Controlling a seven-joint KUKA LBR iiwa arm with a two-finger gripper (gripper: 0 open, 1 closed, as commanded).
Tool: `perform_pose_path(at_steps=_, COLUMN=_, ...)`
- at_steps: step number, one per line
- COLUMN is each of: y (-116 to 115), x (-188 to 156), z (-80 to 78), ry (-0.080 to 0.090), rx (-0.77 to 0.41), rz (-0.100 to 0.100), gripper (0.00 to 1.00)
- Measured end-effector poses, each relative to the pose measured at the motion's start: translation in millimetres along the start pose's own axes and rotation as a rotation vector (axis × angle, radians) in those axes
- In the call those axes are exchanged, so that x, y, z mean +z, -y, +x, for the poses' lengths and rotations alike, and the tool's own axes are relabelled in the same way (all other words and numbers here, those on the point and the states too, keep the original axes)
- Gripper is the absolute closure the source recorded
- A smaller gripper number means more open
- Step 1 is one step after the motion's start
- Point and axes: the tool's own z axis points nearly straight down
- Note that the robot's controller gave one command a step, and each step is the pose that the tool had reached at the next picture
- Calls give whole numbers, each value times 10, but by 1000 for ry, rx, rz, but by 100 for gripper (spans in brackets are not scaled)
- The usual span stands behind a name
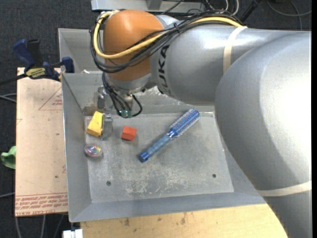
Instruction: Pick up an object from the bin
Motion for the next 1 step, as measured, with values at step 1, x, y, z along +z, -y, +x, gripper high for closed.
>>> perform_pose_path(at_steps=1, y=-21, x=656, z=-190, ry=3, rx=-84, rz=1, gripper=0)
